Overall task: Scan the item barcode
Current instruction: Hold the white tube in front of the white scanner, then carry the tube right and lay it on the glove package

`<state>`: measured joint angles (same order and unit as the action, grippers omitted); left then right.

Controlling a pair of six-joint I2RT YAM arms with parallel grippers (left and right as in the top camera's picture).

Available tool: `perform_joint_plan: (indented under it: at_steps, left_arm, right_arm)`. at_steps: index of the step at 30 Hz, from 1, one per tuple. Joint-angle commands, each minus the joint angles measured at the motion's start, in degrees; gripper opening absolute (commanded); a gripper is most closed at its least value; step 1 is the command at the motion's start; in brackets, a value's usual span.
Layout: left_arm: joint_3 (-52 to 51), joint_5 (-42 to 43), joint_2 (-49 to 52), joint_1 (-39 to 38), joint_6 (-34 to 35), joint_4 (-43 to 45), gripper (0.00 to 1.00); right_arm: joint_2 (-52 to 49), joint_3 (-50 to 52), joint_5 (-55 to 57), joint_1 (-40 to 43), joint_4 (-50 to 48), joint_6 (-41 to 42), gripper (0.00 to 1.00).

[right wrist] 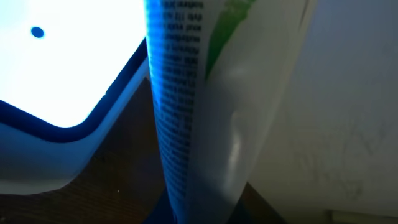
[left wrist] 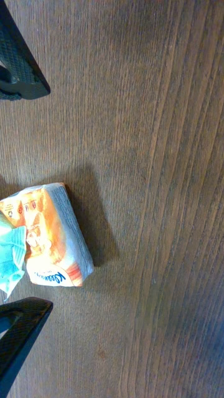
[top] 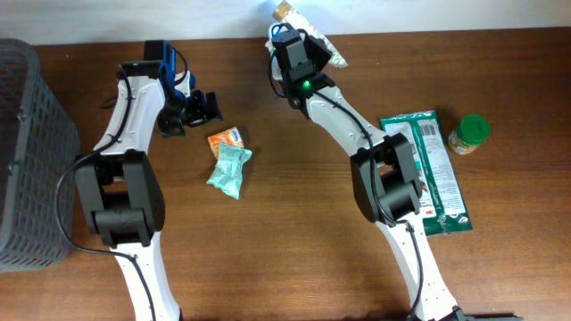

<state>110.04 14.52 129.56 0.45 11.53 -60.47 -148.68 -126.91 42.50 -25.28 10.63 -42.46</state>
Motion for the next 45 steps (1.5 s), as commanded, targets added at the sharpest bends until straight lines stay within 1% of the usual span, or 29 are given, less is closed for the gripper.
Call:
perform_joint_plan:
  at_steps: [1,2,3,6,8,11,12,14,15,16,18,19,21,22,23,25,26,29,32,34,36,37,38,39,41,42,43,45]
  left_arm:
    - [0.9,0.0,0.4,0.1,-1.0,-0.1,0.99]
    - [0.9,0.0,0.4,0.1,-0.9,-0.1,0.99]
    - [0.9,0.0,0.4,0.1,-0.9,-0.1,0.99]
    - [0.9,0.0,0.4,0.1,-1.0,0.0,0.99]
    - [0.9,0.0,0.4,0.1,-0.9,-0.1,0.99]
    - [0.9,0.0,0.4,0.1,-0.9,-0.1,0.99]
    - [0.9,0.0,0.4,0.1,-0.9,-0.1,0.99]
    - [0.9,0.0,0.4,0.1,-0.9,-0.1,0.99]
    - [0.9,0.0,0.4,0.1,-0.9,-0.1,0.99]
    - [0.9,0.0,0.4,0.1,-1.0,-0.1,0.99]
    - [0.9,0.0,0.4,0.1,-1.0,-0.1,0.99]
    - [0.9,0.0,0.4,0.1,-0.9,-0.1,0.99]
    - [0.9,0.0,0.4,0.1,-1.0,-0.1,0.99]
    - [0.9,0.0,0.4,0.1,-0.9,-0.1,0.99]
    - [0.9,0.0,0.4,0.1,-0.9,-0.1,0.99]
    - [0.9,0.0,0.4,0.1,-0.9,-0.1,0.99]
    - [0.9,0.0,0.4,0.1,-0.9,-0.1,0.99]
    - [0.9,0.0,0.4,0.1,-1.0,-0.1,0.99]
    - [0.9,0.0,0.4,0.1,-0.9,-0.1,0.99]
    - [0.9,0.0,0.4,0.1,-1.0,-0.1,0.99]
    - [0.9,0.0,0.4,0.1,-0.9,-0.1,0.99]
    - [0.9,0.0,0.4,0.1,-0.9,-0.1,0.99]
    - [0.9,0.0,0.4,0.1,-0.9,-0.1,0.99]
    - [0.9,0.0,0.4,0.1,-0.9,-0.1,0.99]
    - [0.9,0.0,0.4,0.1,-1.0,-0.1,0.99]
    - [0.9,0.0,0.4,0.1,-1.0,-0.1,0.99]
    - [0.9,0.0,0.4,0.1,-1.0,-0.1,0.99]
    - [0.9,0.0,0.4,0.1,-1.0,-0.1,0.99]
  right_arm:
    - [0.8,-1.6,4.8,-0.2,0.0,-1.7,0.04]
    - [0.9,-1.6,5.3,-0.6,1.2,-3.2,0.04]
    - [1.2,-1.6,5.3,-1.0,2.0,-2.6,0.04]
    - [4.7,-1.6,4.0,-1.8,4.9,3.1,0.04]
    - [8.8,-1.6,2.1,-1.7,8.6,5.9,0.04]
    - [17.8,-1.6,-7.2,-0.6,20.3,16.7,0.04]
    - [21.7,-1.6,-11.1,0.0,25.7,21.1,0.04]
    - [26.5,-1.6,-16.2,1.0,33.4,28.3,0.04]
    - [30.9,-1.6,-21.4,2.3,41.5,35.6,0.04]
    - [34.4,-1.6,-26.6,4.2,49.3,40.8,0.04]
    - [37.3,-1.6,-31.8,7.4,58.3,45.6,0.04]
    - [38.1,-1.6,-33.6,9.9,64.5,48.0,0.04]
    - [37.7,-0.9,-34.6,16.0,75.1,53.7,0.04]
    - [37.3,0.8,-34.6,18.9,77.5,55.5,0.04]
    - [37.3,2.5,-34.8,20.7,78.2,56.0,0.04]
    - [37.0,11.7,-36.8,25.8,77.7,56.7,0.04]
    - [37.0,18.4,-37.0,28.2,75.3,56.7,0.04]
    - [37.0,29.6,-37.0,30.8,68.5,56.6,0.04]
    - [37.0,36.4,-37.0,31.7,62.2,56.0,0.04]
    - [36.9,38.8,-37.0,31.8,59.1,54.7,0.04]
    - [36.8,39.2,-37.0,31.7,58.9,54.7,0.04]
    - [36.8,39.2,-37.0,31.8,58.9,54.7,0.16]
    - [36.8,39.2,-37.0,31.8,59.0,54.8,0.41]
    - [36.8,39.2,-37.0,31.8,59.2,54.8,0.47]
    - [36.8,39.1,-38.1,31.8,59.4,54.7,0.56]
    - [36.8,38.8,-39.3,31.8,59.4,54.7,0.58]
    - [36.8,38.1,-41.0,31.7,59.9,54.6,0.58]
    - [36.9,33.8,-51.2,30.3,61.4,49.9,0.59]
